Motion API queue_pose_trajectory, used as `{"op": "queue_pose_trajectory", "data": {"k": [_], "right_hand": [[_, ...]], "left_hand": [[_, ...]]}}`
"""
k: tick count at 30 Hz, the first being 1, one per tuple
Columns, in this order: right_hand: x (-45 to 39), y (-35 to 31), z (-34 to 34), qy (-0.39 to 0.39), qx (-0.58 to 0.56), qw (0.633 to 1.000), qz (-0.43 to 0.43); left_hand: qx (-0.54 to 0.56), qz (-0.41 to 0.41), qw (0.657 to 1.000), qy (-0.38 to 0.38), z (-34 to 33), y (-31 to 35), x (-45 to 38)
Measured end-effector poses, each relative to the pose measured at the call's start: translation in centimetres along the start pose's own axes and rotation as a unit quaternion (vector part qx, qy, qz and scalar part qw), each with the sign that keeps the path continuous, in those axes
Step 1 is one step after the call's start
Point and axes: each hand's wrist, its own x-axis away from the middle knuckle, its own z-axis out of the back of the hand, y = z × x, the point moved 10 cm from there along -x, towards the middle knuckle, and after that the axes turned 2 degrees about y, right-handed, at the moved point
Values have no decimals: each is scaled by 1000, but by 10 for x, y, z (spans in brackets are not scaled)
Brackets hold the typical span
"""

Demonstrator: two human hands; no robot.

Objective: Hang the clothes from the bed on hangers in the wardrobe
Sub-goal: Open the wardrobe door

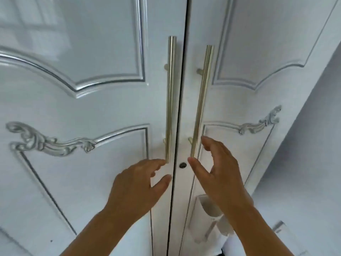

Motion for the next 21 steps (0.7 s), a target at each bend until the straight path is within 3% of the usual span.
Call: {"op": "queue_pose_trajectory", "data": {"k": [3, 6, 14, 21], "right_hand": [[-24, 0, 9, 0, -72, 997, 7], [-36, -6, -2, -54, -123, 991, 18], [-31, 1, -28, -193, -256, 946, -36], [-21, -4, -23, -192, -235, 951, -55]], "left_hand": [[3, -27, 997, 66, 21, 28, -8], [-34, -52, 992, 110, 36, 51, -14], [-80, -44, 993, 75, 30, 53, -16], [-73, -72, 993, 63, 28, 55, -7]]}}
